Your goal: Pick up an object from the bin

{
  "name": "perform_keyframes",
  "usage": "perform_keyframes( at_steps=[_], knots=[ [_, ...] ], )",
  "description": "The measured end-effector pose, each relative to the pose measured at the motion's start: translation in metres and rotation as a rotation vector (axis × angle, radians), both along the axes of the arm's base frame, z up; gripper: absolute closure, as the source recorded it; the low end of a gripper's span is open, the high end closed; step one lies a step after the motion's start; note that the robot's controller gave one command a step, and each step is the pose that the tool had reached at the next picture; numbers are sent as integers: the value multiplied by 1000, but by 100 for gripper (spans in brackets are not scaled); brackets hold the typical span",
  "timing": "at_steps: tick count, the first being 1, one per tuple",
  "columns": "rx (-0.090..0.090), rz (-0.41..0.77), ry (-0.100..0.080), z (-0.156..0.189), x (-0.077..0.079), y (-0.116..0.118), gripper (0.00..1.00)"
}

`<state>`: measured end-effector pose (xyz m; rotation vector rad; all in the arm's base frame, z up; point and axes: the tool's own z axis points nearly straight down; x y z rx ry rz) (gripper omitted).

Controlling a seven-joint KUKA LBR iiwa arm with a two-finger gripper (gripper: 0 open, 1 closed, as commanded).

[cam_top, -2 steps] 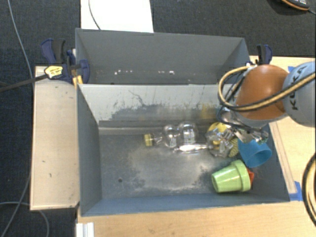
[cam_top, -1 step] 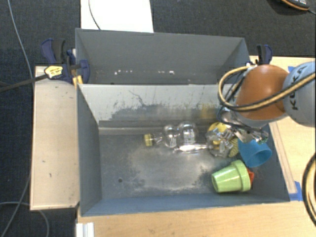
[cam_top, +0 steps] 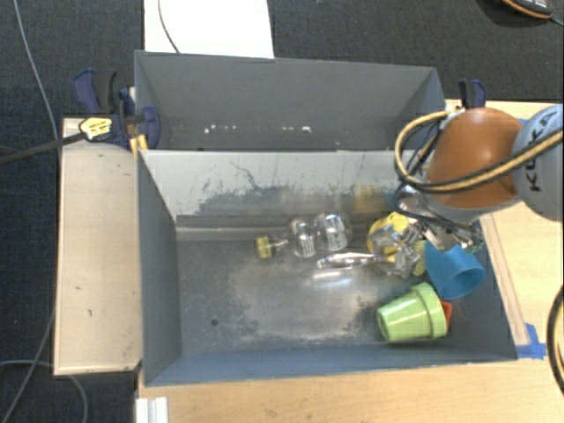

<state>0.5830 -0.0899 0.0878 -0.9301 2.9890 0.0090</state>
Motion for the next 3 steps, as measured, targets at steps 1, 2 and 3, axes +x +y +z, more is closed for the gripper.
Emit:
perform_keyframes(
  at_steps=[1,2,3],
  knots=[
    [-1,-2,-4,22,1,0,100],
    [0,-3,-6,30,1,0,100],
    [1,-4,-9,36,2,1,100]
  ],
)
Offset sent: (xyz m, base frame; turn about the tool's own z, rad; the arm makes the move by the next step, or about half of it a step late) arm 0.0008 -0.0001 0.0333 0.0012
